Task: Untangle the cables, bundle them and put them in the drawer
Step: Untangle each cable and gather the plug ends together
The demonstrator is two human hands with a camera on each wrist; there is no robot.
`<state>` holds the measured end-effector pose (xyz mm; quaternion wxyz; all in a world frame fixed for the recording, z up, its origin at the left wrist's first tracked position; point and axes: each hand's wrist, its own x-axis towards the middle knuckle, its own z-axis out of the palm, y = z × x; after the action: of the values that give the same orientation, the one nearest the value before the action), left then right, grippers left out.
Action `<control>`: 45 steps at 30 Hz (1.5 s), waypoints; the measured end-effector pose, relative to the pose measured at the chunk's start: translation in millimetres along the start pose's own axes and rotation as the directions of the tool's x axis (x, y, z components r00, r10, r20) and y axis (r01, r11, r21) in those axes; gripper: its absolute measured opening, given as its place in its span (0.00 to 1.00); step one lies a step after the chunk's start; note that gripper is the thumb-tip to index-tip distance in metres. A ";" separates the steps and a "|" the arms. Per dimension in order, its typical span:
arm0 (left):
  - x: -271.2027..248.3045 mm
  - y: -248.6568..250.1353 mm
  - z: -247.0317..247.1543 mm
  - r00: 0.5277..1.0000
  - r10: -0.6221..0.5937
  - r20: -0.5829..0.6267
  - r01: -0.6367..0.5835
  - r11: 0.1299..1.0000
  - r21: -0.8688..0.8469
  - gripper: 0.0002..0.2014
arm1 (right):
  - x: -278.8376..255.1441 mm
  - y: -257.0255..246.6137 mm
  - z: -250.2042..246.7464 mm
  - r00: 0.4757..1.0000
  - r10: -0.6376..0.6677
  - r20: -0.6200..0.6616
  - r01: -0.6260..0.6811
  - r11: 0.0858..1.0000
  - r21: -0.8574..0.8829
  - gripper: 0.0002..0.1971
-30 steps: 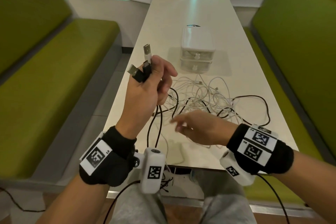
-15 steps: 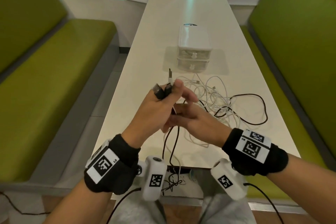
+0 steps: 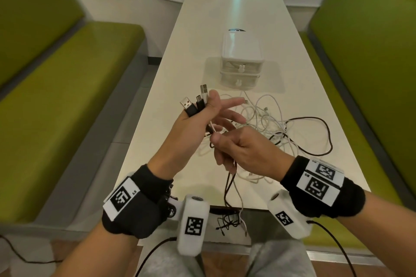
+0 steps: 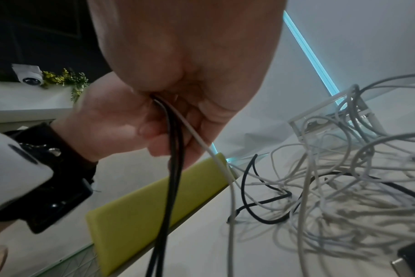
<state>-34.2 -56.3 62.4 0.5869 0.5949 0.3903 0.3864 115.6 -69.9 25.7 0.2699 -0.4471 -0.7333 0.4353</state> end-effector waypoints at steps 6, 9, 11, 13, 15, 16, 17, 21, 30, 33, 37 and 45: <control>-2.4 0.2 -1.7 0.999 -0.024 0.033 0.021 0.995 0.099 0.24 | 1.4 -3.6 -3.0 1.000 0.007 -0.030 -0.002 0.988 0.155 0.18; -4.2 -2.2 -2.8 0.997 -0.031 0.068 0.026 0.997 0.079 0.23 | 0.2 -10.4 -9.2 0.999 0.017 -0.044 0.001 0.929 0.370 0.10; -4.0 -3.3 -2.6 0.996 -0.021 0.085 0.015 0.997 0.070 0.23 | 0.9 -12.2 -10.5 0.999 0.032 -0.037 -0.014 0.912 0.409 0.10; -3.0 -4.4 -2.8 0.996 -0.012 0.092 0.006 0.998 0.062 0.24 | 2.0 -14.2 -9.4 0.999 0.039 -0.029 -0.023 0.908 0.418 0.10; -3.3 -4.0 -2.8 0.994 -0.009 0.107 0.002 0.998 0.063 0.24 | 3.4 -16.1 -6.9 0.998 0.051 -0.038 -0.029 0.901 0.433 0.10; -3.4 -4.0 -2.8 0.994 -0.010 0.108 0.003 0.998 0.067 0.24 | 4.0 -16.4 -5.5 0.997 0.058 -0.050 -0.030 0.898 0.439 0.09; -3.5 -3.1 -2.8 0.994 -0.014 0.106 0.006 0.998 0.070 0.23 | 4.5 -16.9 -4.1 0.996 0.062 -0.063 -0.028 0.897 0.442 0.09; -0.7 -6.9 -7.0 0.996 -0.022 0.092 0.010 0.991 0.133 0.25 | 5.6 -18.2 -2.0 0.993 0.034 -0.110 0.016 0.904 0.428 0.08; 2.4 -8.1 -24.8 0.999 -0.003 0.040 -0.005 0.982 0.189 0.26 | 14.3 -11.9 -4.9 0.998 -0.009 -0.055 0.023 0.964 0.264 0.07; 6.2 -15.1 -38.4 0.997 0.027 -0.079 -0.013 0.985 0.172 0.29 | 30.0 -2.6 -9.0 0.999 0.013 -0.035 -0.014 0.999 -0.051 0.07; 9.1 -27.9 -54.7 0.974 0.049 -0.223 0.009 0.968 0.250 0.27 | 58.6 14.7 5.0 0.992 0.107 -0.065 -0.124 0.921 -0.368 0.11; 12.6 -57.2 -60.5 0.958 -0.008 -0.285 0.059 0.984 0.169 0.29 | 79.9 48.2 48.8 0.996 0.079 0.048 0.005 0.473 -0.881 0.12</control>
<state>-85.4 -20.3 5.9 0.4767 0.5761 0.5129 0.4216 61.3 -7.5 -39.4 -0.0373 -0.5195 -0.8534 0.0212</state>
